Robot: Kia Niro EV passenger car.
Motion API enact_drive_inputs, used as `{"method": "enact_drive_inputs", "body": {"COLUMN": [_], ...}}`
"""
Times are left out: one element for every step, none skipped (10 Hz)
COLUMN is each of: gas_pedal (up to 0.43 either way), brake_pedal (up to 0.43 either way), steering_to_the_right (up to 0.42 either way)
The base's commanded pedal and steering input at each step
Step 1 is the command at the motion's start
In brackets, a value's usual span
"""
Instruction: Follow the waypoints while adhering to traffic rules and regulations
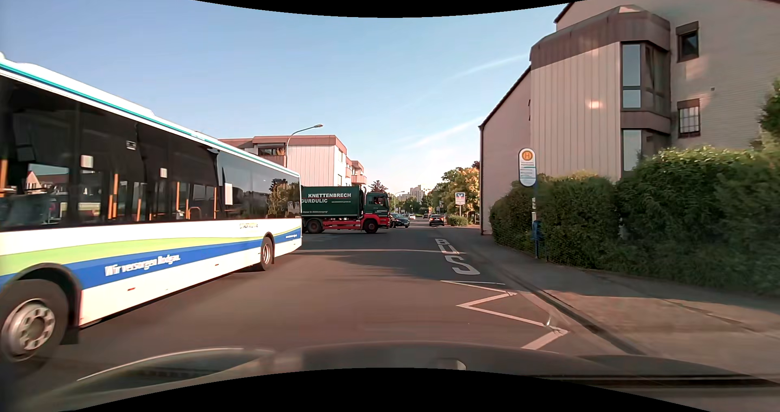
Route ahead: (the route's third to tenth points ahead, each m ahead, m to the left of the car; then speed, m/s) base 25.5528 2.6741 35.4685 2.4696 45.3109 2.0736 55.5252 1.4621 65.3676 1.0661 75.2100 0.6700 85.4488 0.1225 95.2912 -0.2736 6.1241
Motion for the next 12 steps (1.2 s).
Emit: {"method": "enact_drive_inputs", "body": {"gas_pedal": [0.000,0.000,0.000,0.000,0.000,0.000,0.000,0.000,0.000,0.000,0.000,0.000], "brake_pedal": [0.226,0.220,0.213,0.207,0.207,0.201,0.201,0.201,0.201,0.195,0.195,0.195], "steering_to_the_right": [0.015,0.014,0.014,0.013,0.011,0.009,0.007,0.007,0.008,0.008,0.008,0.008]}}
